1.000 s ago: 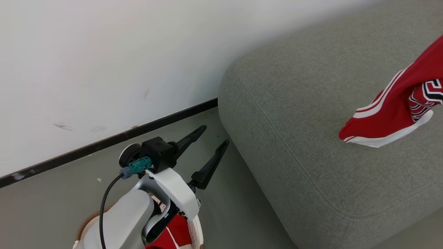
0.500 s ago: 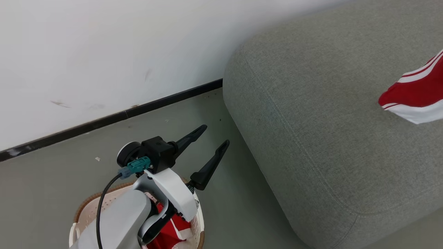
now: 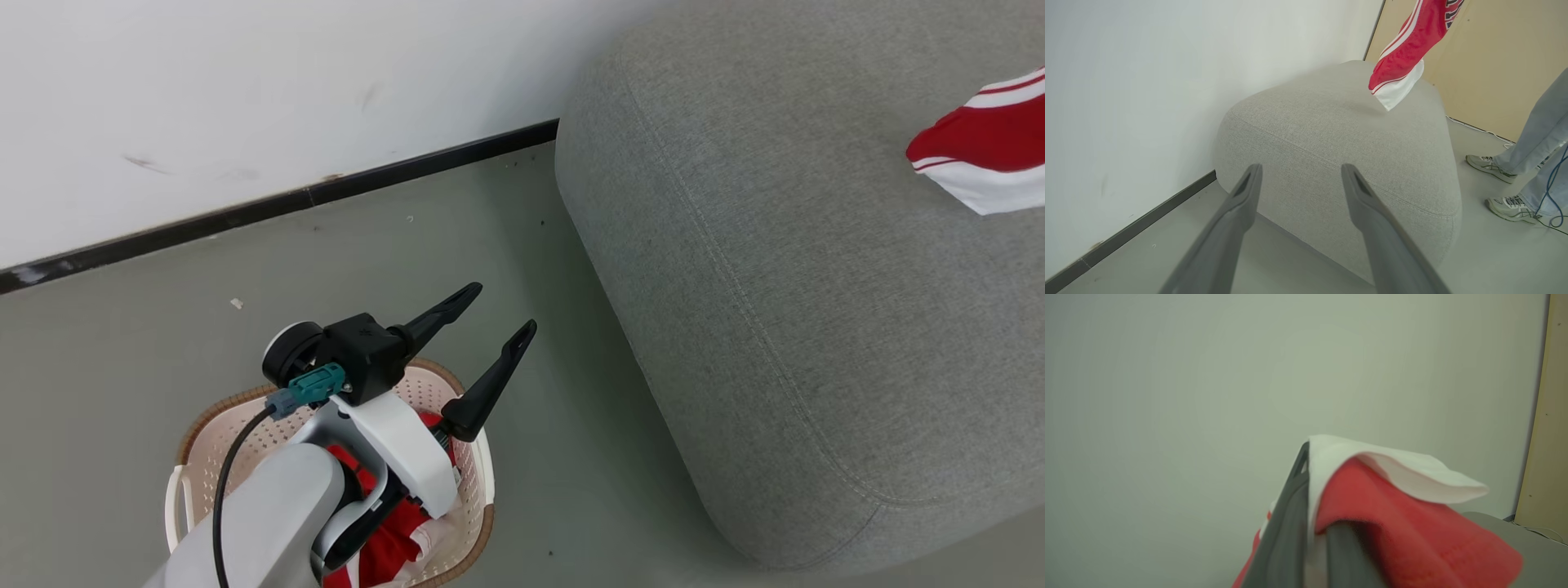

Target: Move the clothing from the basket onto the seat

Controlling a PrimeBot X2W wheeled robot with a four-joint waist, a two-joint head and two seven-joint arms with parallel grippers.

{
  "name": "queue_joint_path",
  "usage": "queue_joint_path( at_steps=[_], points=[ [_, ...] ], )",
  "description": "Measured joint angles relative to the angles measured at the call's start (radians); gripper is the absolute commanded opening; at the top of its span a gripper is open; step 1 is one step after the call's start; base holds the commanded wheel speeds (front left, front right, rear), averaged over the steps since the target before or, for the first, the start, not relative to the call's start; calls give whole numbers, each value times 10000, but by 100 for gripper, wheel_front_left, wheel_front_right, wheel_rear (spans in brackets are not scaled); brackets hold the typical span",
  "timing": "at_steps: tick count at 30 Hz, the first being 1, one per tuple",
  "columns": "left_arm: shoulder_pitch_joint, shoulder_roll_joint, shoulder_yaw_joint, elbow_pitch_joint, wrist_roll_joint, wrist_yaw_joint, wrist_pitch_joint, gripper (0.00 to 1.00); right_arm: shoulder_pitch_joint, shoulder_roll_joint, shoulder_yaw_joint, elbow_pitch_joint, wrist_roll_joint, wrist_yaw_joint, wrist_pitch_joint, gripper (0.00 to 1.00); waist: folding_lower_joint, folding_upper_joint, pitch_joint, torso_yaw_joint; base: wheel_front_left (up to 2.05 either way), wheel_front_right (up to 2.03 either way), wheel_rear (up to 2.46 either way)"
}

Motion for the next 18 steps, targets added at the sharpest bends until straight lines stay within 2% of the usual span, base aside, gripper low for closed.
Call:
queue_joint_path(
  at_steps=[6, 18],
  points=[
    [-13, 104, 50, -247, 15, 4, 23, 100, -261, 6, 90, 466, -150, 2, 0, 0, 0, 0, 487, 205, 0, 0, 0],
    [-335, 341, 105, -614, 86, 4, 268, 100, 372, 554, 479, 1540, -163, 2, -2, 0, 0, 0, 1365, 448, 0, 0, 0]
  ],
)
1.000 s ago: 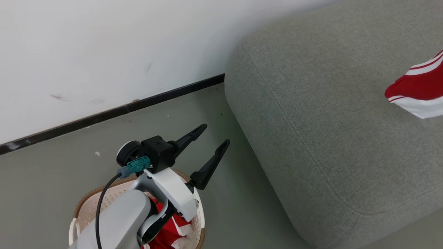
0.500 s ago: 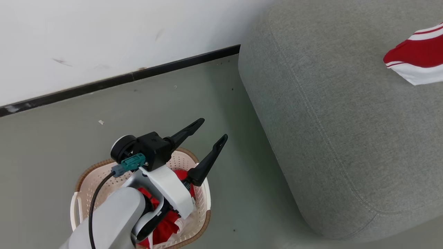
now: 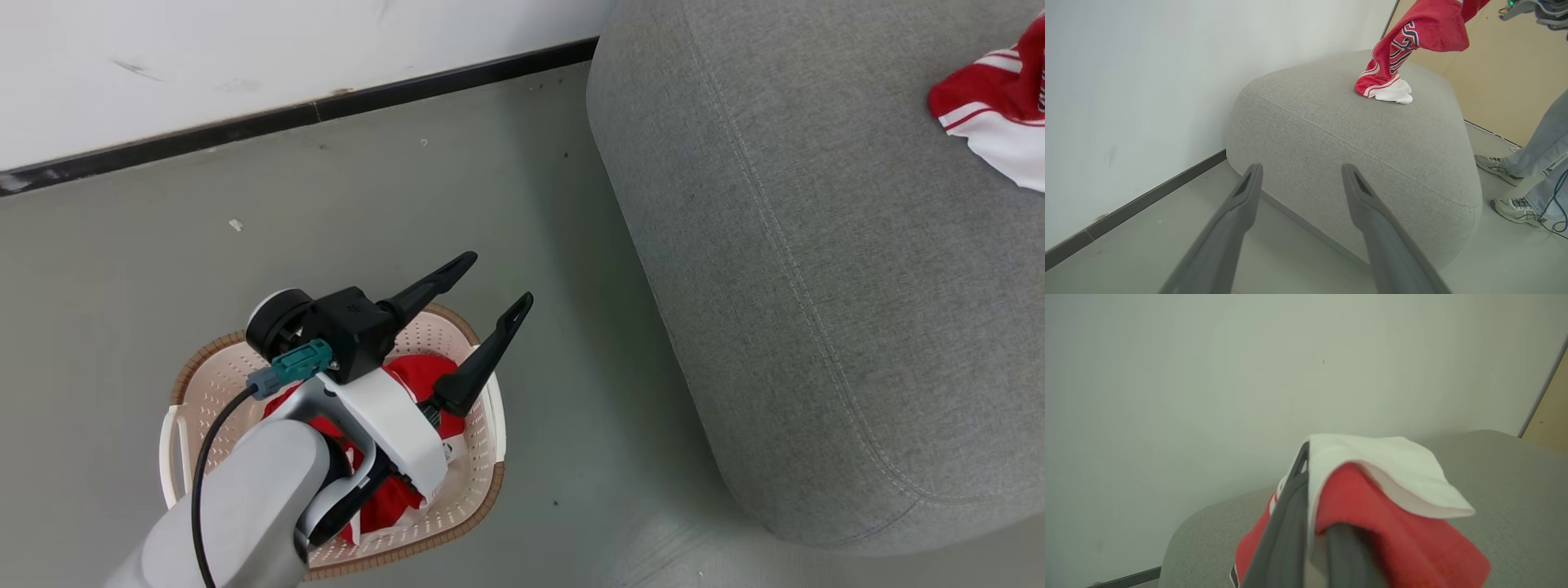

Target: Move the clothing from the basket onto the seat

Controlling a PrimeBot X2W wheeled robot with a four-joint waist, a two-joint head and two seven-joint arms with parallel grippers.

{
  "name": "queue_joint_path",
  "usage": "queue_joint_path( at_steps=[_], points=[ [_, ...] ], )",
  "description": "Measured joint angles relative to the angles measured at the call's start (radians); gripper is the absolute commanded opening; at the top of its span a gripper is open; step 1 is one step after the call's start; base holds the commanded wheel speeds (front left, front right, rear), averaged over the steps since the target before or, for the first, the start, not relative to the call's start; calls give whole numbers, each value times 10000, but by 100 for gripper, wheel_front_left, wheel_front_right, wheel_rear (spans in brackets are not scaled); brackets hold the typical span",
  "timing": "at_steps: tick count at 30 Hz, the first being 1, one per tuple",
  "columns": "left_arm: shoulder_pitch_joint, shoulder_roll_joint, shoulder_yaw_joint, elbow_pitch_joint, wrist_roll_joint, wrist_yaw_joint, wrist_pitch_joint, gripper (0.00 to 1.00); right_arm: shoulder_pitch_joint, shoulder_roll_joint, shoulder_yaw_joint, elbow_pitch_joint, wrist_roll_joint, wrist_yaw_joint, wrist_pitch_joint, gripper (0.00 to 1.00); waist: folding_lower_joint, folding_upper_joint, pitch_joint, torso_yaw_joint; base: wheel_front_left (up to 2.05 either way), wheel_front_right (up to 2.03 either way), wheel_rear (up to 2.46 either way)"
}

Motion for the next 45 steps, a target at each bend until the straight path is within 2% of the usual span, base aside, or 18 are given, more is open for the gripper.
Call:
queue_joint_path(
  at_steps=[14, 24, 25, 26, 27, 28, 37, 45],
  points=[
    [-311, 217, 69, -155, 73, -13, 54, 100, 531, 408, 608, 1001, 56, 0, 6, 0, 0, 0, 618, 10, 0, 0, 0],
    [-316, 232, 86, -6, 71, -44, -35, 100, 1025, 713, 1413, 1509, 236, 0, 754, 1, 0, 0, 494, -28, 0, 0, 0],
    [-316, 230, 88, 6, 69, -44, -63, 100, 1024, 694, 1486, 1547, 228, 0, 834, 11, 0, 0, 470, -33, 0, 0, 0],
    [-317, 230, 92, 19, 69, -46, -79, 100, 1025, 675, 1561, 1599, 205, 0, 869, 37, 0, 0, 446, -37, 0, 0, 0],
    [-317, 232, 100, 38, 67, -46, -105, 100, 1025, 665, 1605, 1638, 205, 0, 913, 71, 0, 0, 419, -42, 0, 0, 0],
    [-318, 230, 104, 61, 67, -50, -107, 100, 1025, 662, 1639, 1655, 205, 0, 930, 100, 0, 0, 391, -47, 0, 0, 0],
    [-319, 232, 280, 328, -29, -61, -372, 100, 1254, 640, 2197, 1783, 247, 2, 1392, 100, 0, 0, 43, -117, 0, 0, 0],
    [-250, 211, 353, 673, -213, -125, -639, 100, 1977, 702, 2625, 2284, 685, 2, 2543, 100, 0, 0, -419, -227, 0, 0, 0]
  ],
)
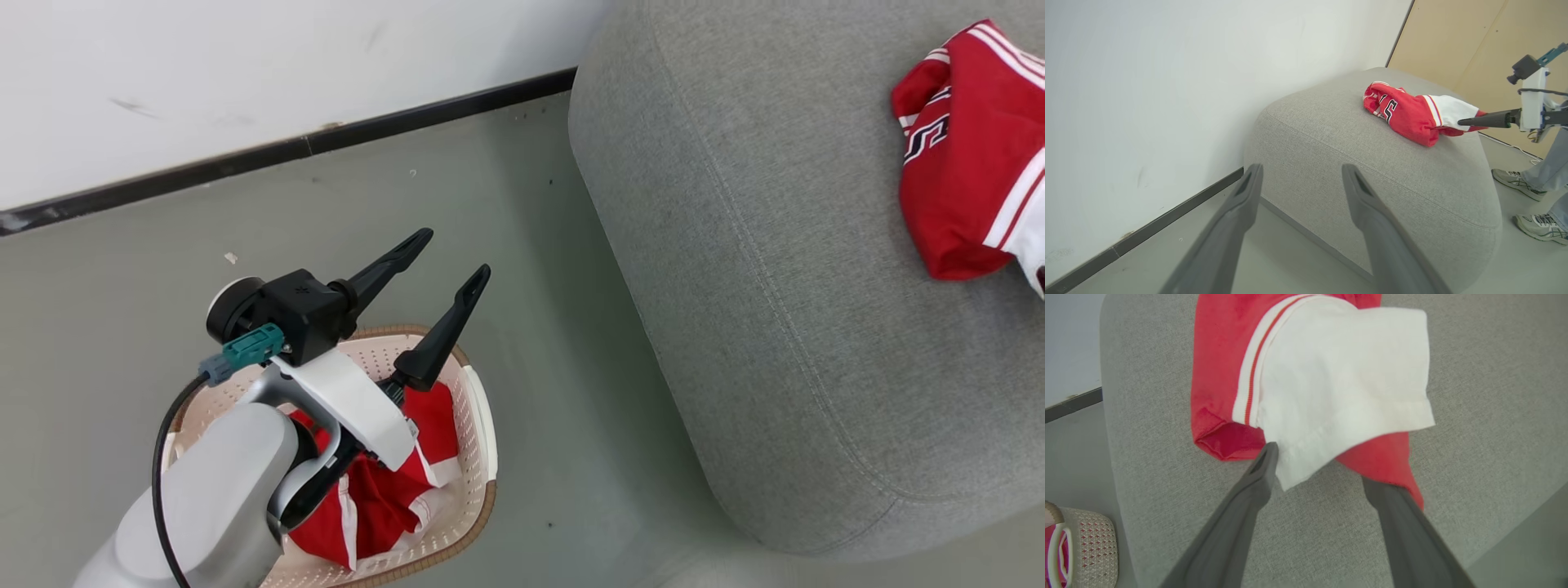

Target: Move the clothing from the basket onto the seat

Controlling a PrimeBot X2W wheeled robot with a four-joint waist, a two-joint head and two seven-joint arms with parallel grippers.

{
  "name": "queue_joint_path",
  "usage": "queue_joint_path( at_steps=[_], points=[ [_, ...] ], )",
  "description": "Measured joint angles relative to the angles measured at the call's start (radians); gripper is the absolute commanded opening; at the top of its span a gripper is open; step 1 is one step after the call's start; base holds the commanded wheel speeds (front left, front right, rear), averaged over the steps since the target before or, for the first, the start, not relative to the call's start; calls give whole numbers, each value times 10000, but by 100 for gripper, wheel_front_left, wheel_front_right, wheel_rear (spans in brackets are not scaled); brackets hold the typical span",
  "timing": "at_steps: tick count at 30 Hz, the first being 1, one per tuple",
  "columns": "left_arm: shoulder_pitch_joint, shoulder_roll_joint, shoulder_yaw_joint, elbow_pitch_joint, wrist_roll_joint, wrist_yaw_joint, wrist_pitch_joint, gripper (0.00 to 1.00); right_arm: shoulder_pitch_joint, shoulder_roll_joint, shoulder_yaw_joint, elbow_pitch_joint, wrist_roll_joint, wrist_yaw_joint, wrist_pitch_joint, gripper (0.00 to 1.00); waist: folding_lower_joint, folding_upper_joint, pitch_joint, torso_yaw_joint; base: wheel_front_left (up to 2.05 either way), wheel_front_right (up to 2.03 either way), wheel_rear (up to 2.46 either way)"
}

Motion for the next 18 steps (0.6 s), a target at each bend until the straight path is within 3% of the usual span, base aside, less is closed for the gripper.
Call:
queue_joint_path(
  at_steps=[18],
  points=[
    [1046, -10, 627, 690, -514, 230, -786, 100, 975, -640, 596, -1346, 575, 0, 508, 100, 0, 0, -1435, -208, 0, 0, 0]
  ],
)
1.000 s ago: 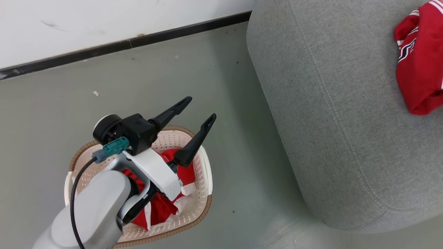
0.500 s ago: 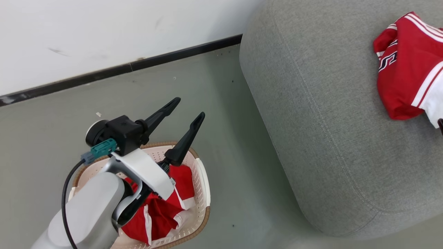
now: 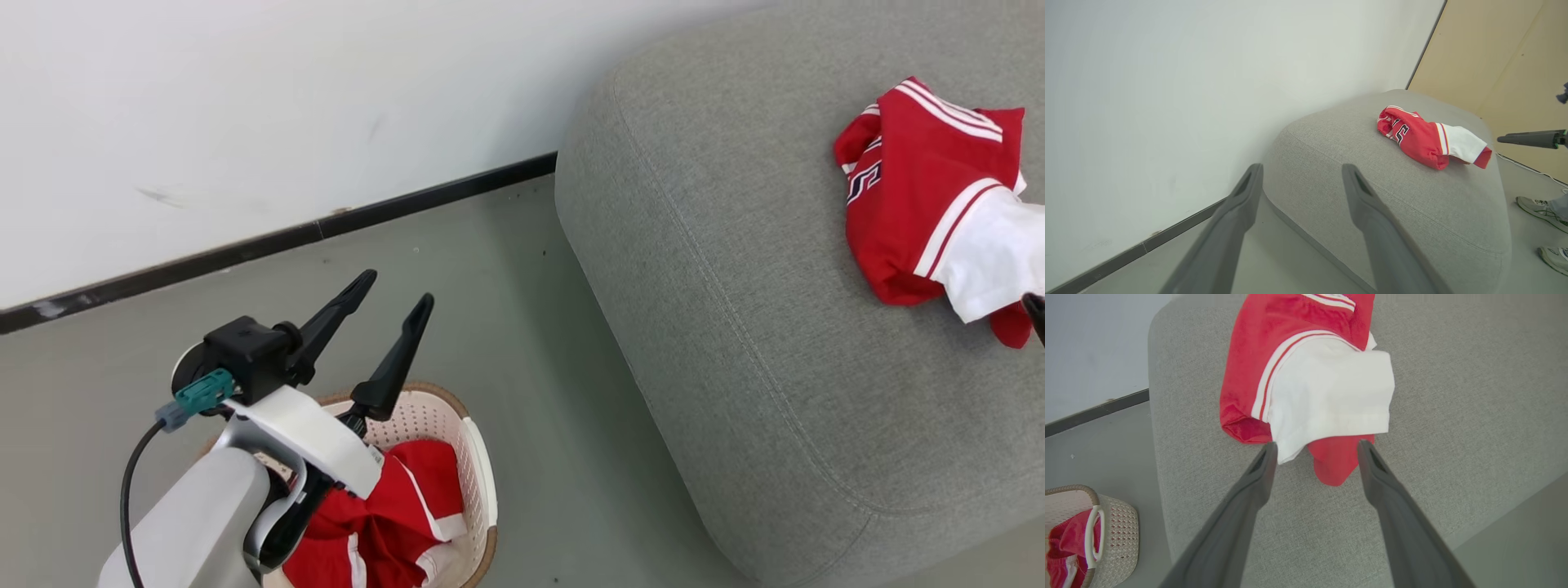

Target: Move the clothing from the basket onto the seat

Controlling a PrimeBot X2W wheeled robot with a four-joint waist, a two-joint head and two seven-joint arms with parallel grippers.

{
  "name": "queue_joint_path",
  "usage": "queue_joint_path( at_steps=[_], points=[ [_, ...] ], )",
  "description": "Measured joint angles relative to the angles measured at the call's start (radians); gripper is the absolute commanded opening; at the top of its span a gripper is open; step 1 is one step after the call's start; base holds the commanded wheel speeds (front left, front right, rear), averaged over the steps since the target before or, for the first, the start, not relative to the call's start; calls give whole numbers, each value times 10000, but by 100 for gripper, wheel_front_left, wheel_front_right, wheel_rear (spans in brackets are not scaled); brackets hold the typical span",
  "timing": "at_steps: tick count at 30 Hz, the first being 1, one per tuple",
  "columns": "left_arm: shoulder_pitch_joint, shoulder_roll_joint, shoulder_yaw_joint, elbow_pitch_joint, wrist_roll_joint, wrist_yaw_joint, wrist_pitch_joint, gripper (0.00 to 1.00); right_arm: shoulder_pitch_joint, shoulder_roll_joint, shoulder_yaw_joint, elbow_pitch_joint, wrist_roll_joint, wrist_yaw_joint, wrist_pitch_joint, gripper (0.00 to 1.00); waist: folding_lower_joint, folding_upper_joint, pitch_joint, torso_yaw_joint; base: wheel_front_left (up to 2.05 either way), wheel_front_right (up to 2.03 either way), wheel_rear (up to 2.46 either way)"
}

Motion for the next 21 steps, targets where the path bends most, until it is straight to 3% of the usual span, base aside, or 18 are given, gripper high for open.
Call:
queue_joint_path(
  at_steps=[10, 21],
  points=[
    [616, 102, 550, 134, -192, 451, -286, 100, 25, -12, -52, -1402, -2, -2, -1350, 100, 0, 0, -687, 217, 0, 0, 0],
    [1485, 293, 1164, 199, -270, 1093, -512, 100, 600, 639, -31, -2514, -203, -2, -2917, 100, 0, 0, -1218, 839, 0, 0, 0]
  ],
)
